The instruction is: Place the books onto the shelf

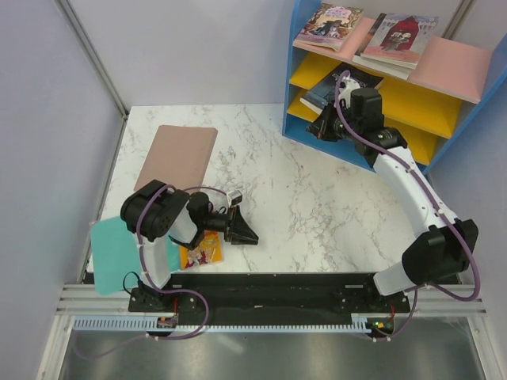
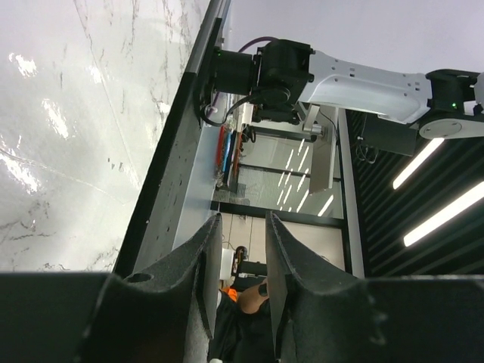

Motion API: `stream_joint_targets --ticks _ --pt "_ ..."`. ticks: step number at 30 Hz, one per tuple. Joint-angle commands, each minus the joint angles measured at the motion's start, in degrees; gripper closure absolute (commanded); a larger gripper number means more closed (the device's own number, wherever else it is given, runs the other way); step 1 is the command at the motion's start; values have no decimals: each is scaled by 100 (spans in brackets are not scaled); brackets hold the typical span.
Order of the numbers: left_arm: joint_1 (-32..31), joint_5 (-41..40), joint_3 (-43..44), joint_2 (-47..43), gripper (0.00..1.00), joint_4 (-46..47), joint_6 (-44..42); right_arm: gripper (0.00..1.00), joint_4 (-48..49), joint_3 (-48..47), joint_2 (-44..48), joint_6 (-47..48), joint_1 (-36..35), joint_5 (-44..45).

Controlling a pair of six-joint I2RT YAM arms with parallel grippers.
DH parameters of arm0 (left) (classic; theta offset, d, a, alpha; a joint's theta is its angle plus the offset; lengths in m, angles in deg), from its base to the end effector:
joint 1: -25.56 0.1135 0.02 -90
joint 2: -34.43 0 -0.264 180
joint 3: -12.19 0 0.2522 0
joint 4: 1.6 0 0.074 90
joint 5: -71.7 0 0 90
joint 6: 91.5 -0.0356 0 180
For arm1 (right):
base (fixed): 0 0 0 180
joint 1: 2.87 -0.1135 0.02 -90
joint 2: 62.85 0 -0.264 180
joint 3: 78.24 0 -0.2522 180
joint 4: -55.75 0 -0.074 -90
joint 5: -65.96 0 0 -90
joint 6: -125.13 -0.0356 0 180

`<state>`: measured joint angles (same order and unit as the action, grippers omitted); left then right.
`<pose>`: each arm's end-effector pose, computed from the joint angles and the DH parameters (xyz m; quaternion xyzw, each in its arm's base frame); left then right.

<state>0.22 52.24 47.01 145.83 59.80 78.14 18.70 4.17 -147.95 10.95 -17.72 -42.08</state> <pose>0.2186 -0.1406 0.0915 -0.0162 -0.7371 0.6727 0.0618 0.3275 0.0982 0.3863 -0.0169 0.8351 0.3027 0.4591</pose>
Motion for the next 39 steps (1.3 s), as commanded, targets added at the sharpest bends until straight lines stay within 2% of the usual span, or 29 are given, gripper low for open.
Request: stream_joint_targets --ticks 1,13,20,39 --pt "-58 -58 3 102 64 2003 -300 100 -132 -72 -217 326 -184 398" --pt "-67 -41 3 146 65 2003 -317 100 -720 -599 -727 669 -229 1768" --pt "-76 -32 3 155 65 2003 -317 100 -738 -740 -780 669 -229 2409" --pt "-111 -58 -67 155 65 2003 -361 100 -624 -977 -912 564 -150 3307"
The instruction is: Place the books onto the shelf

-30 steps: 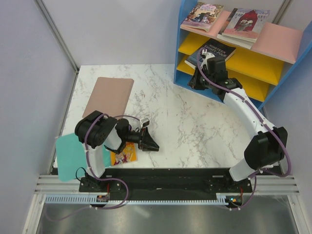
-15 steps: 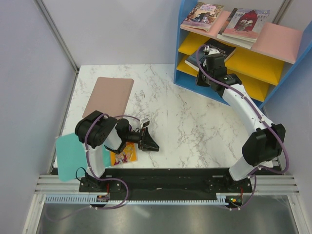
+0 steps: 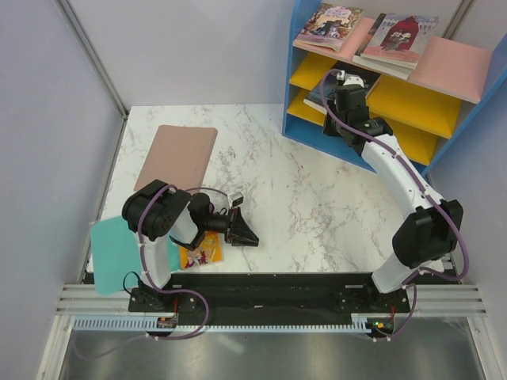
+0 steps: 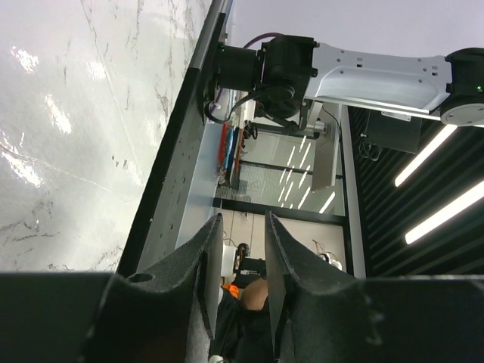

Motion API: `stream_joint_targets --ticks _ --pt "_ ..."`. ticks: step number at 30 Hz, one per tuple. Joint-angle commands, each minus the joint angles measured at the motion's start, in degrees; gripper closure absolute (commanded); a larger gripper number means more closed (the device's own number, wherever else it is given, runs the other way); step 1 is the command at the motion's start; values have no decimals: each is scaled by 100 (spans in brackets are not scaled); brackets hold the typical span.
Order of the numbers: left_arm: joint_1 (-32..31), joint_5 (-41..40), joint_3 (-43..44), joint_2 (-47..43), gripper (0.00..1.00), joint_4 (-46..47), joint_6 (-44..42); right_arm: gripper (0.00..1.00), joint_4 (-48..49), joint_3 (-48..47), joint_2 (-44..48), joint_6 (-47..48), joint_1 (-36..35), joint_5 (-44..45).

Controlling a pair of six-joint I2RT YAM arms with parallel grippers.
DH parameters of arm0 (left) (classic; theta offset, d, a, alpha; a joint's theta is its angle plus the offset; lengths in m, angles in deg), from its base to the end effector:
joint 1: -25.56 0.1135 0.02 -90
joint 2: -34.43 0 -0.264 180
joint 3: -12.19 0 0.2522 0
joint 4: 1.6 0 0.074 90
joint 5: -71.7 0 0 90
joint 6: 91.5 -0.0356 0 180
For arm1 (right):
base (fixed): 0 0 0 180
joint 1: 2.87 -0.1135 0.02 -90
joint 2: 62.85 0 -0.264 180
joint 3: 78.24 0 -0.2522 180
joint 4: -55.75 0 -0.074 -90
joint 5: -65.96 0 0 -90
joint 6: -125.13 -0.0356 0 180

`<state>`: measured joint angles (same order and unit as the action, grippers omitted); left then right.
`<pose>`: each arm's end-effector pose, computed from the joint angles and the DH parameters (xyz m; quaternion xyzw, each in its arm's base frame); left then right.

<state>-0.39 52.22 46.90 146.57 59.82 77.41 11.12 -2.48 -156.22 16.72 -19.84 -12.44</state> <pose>0.2163 -0.1426 0.0882 -0.0201 -0.7386 0.6706 0.0659 0.3595 0.1022 0.3641 0.0587 0.8768 0.0576 0.4738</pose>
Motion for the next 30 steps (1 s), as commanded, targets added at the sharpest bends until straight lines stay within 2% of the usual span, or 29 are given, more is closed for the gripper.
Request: stream_joint_targets --ticks 1,11,30 --pt "-59 -65 -65 72 65 2001 -289 99 152 -330 -103 -4 71 448" --pt "-76 -74 -74 98 65 2001 -315 100 231 -392 -200 -48 89 941" --pt "-94 -74 -91 63 65 2001 -307 99 503 -524 -314 -119 133 1363"
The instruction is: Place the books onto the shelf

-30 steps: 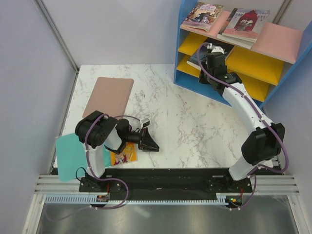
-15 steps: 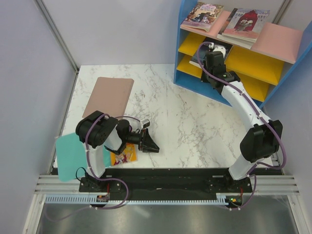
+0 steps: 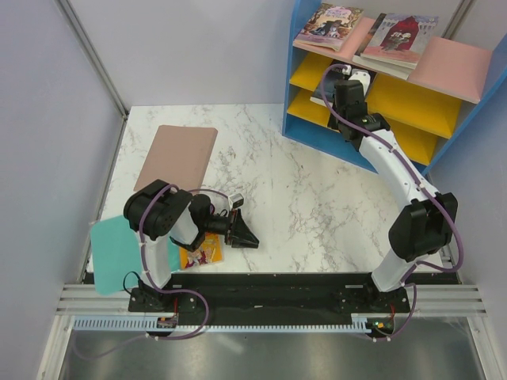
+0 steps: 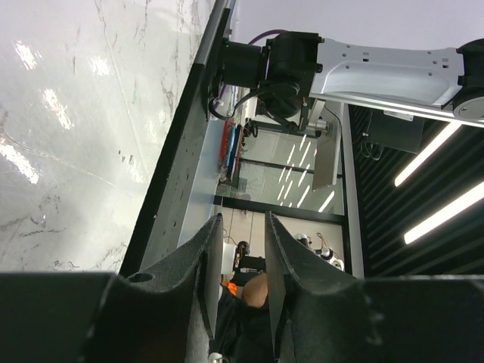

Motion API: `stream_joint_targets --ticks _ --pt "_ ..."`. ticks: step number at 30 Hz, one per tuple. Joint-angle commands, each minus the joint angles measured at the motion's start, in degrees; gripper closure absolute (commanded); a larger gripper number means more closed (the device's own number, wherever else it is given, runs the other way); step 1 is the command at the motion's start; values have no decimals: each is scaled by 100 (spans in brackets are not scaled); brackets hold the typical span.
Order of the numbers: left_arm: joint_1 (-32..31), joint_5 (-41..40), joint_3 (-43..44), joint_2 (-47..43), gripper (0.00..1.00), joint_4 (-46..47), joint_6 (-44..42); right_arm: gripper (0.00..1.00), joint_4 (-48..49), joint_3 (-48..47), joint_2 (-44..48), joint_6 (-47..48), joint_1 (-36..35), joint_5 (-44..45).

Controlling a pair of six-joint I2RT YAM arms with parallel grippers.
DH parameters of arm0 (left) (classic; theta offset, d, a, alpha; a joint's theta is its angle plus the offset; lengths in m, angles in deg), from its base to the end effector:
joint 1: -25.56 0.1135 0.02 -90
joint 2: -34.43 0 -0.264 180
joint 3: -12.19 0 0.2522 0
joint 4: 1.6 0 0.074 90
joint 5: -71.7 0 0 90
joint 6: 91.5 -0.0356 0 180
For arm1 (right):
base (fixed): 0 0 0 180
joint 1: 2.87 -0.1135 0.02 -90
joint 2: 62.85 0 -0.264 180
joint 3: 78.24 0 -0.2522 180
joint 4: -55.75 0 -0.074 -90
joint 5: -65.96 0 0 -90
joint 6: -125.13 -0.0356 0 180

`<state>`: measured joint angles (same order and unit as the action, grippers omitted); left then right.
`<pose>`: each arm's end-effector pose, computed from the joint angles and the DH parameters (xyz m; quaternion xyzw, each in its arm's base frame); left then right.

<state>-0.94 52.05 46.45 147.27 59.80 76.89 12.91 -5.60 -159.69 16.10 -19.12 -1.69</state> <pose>0.2128 -0.1436 0.0842 -0.0197 -0.7411 0.6672 0.0718 0.3780 0.0961 0.3645 0.1143 0.8568 -0.0184 0.5024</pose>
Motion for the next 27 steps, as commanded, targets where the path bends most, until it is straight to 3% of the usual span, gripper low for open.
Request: stream_joint_targets --ticks 1,8,12,15,16,18,19,20,21,24,26,27 --pt "-39 -56 -45 -16 65 2003 -254 99 333 -211 33 -75 69 305" --pt "-39 -4 86 -235 66 2003 -105 95 640 219 418 -119 61 -256" --pt "48 -30 437 -560 68 1933 439 94 676 509 876 -347 34 -783" --pt "145 -56 868 -1087 67 996 232 93 658 808 1272 -470 -36 -881" --pt "154 -39 1182 -1489 68 366 -23 93 649 965 1438 -523 -45 -977" --pt "198 -178 1614 -1982 67 -2519 -1601 93 641 1098 1571 -584 -106 -1074" --pt "198 -362 2286 -2237 65 -3881 -2425 93 640 1229 1676 -602 -141 -1214" --pt "172 -1173 2710 -2640 62 -5269 -4113 92 640 1283 1703 -611 -246 -1250" --pt "172 -1668 3089 -2766 55 -7458 -4661 92 623 1327 1729 -637 -317 -1277" --pt "259 -3173 4093 -3039 43 -9424 -5509 90 640 1625 1774 -734 -650 -1435" --pt "329 -4111 4437 -3171 36 -9983 -5641 89 675 1774 1791 -787 -1009 -1470" --pt "356 -4386 4472 -3345 26 -10316 -5616 85 763 1967 1809 -856 -1151 -1505"
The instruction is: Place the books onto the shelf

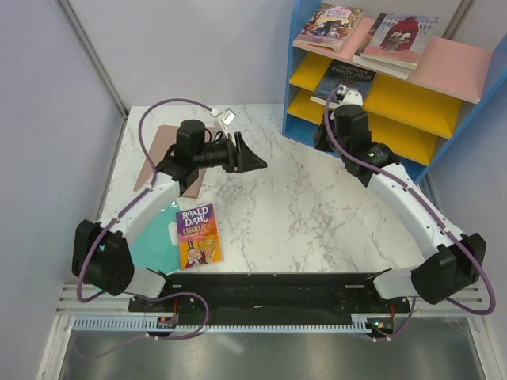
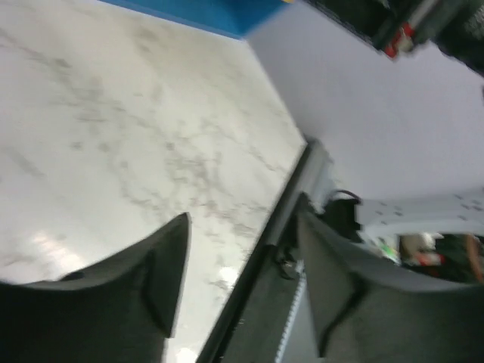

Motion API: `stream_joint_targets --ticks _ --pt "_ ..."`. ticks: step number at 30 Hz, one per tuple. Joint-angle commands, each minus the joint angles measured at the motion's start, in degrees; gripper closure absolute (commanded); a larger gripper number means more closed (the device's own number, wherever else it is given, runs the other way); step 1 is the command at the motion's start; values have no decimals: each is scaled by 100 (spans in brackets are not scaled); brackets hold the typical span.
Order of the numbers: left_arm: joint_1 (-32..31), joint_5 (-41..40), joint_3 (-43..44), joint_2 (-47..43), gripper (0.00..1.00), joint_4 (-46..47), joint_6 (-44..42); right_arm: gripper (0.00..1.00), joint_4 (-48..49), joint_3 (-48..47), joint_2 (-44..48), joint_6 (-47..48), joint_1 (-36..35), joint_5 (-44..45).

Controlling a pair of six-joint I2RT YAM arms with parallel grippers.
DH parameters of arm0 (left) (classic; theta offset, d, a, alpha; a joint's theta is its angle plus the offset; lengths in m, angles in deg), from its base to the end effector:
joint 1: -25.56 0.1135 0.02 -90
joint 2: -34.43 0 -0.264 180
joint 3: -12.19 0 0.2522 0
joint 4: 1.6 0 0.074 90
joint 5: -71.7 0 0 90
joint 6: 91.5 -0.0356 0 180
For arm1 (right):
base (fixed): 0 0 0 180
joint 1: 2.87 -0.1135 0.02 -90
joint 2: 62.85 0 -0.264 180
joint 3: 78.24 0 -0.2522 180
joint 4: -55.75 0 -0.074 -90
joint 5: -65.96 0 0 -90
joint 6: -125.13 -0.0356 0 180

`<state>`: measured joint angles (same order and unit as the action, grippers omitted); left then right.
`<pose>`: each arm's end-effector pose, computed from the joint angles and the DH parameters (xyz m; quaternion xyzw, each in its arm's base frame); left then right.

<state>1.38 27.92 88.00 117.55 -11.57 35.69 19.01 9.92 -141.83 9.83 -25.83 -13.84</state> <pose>0.2930 -0.1597 0.3142 0.1473 0.7623 -0.5501 0.3076 0.2926 0.1171 0.3846 0.0655 0.8336 0.1541 0.5263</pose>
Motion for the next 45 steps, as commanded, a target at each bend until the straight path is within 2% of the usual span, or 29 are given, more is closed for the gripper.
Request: stream_joint_targets --ticks 1,2,4,5,9,13,16,17,20,25,27,31,35,45 --pt "151 -2246 291 -479 22 -3287 -1452 80 206 539 67 -256 -742 -308" --pt "194 -2684 248 -567 17 -3393 -1356 70 337 653 84 -300 -884 -325" --pt "247 -3203 99 -805 16 -3717 -1267 62 531 1013 154 -467 -1209 -439" --pt "317 -3354 37 -866 14 -3832 -1162 54 714 1128 172 -545 -1298 -535" --pt "616 -3777 -455 -1025 11 -4070 -776 41 1532 1953 173 -1011 -1737 -1237" --pt "1117 -3594 -1437 -1445 10 -3729 -310 32 2262 2367 -265 -1433 -2176 -1773" --pt "1486 -3628 -1992 -1727 9 -3464 -116 30 3340 2876 -643 -1993 -2405 -2326" --pt "1643 -3663 -2099 -1885 9 -3429 -72 30 4075 3034 -758 -2153 -2450 -2425" --pt "1916 -3813 -2407 -2175 9 -3420 77 30 4941 3265 -1373 -2558 -2713 -2628" --pt "2154 -4321 -2829 -2563 9 -3525 359 30 5215 2668 -2507 -2778 -3231 -2698" --pt "2251 -4437 -2978 -2607 8 -3578 359 31 5628 2518 -2971 -3049 -3294 -2865" --pt "2348 -4411 -3128 -2440 9 -3596 447 32 6427 2421 -3571 -3525 -3346 -3050" --pt "2357 -4481 -3338 -2247 8 -3430 526 33 6745 2245 -3931 -3806 -3355 -3094" --pt "2357 -3366 -3681 -1658 14 -2638 377 39 6947 1779 -4353 -4000 -3496 -3076"
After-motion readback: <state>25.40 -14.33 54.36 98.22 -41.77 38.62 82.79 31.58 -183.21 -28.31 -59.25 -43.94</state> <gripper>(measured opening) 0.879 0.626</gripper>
